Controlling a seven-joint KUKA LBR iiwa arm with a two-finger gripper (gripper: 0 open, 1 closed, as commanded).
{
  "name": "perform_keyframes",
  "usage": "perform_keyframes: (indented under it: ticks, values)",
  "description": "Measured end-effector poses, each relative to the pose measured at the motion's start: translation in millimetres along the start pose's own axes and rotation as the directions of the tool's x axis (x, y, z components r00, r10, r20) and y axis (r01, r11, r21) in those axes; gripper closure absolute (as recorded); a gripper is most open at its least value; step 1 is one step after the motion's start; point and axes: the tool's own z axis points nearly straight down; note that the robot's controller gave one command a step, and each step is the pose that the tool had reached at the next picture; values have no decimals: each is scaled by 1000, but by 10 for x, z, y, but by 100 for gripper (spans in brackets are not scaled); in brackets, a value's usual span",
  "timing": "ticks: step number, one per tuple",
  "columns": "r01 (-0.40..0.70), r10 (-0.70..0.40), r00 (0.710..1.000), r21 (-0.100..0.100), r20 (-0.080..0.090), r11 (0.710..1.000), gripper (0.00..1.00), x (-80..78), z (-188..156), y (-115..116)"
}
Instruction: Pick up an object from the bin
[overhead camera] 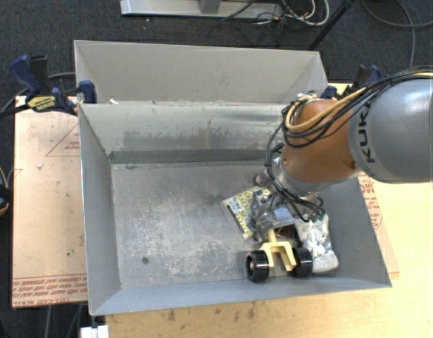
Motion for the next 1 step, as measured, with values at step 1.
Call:
perform_keyframes:
  ticks: [1]
  values:
    - [0, 0, 1000, 0, 0, 1000, 100, 0, 0, 0]
